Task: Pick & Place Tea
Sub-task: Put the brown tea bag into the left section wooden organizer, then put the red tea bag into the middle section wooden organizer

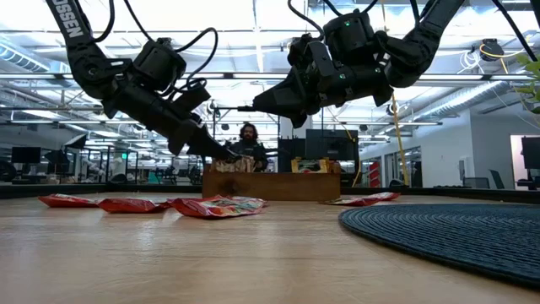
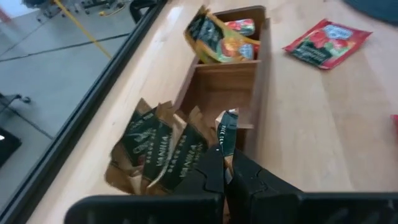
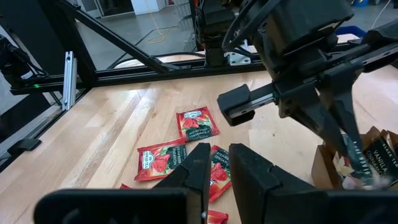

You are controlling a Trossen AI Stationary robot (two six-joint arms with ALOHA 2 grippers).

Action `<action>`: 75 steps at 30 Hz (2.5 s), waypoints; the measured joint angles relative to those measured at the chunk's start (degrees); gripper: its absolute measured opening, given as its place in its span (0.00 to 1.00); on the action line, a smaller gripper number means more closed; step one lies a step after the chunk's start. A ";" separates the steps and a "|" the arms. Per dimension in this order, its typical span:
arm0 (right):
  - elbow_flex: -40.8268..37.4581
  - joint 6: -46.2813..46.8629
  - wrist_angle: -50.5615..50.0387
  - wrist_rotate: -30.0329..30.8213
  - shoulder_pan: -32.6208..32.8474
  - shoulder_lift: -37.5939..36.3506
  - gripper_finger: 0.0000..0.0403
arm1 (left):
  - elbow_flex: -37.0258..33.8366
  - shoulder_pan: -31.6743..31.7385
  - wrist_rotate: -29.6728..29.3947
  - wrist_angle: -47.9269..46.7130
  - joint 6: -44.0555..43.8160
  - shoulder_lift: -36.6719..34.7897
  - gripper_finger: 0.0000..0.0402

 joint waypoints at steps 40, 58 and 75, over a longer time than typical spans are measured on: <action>-1.51 0.51 -0.07 -0.17 0.09 0.00 0.12 | 0.00 -5.10 -10.72 3.95 -6.33 0.02 0.44; -5.04 -14.22 -40.35 28.81 -0.72 -17.39 0.24 | -0.02 -11.63 -11.33 2.33 -13.94 -19.45 0.45; 5.11 -18.63 -72.06 21.92 -20.50 -6.14 0.56 | -0.02 -12.02 -10.62 3.54 -14.05 -20.41 0.40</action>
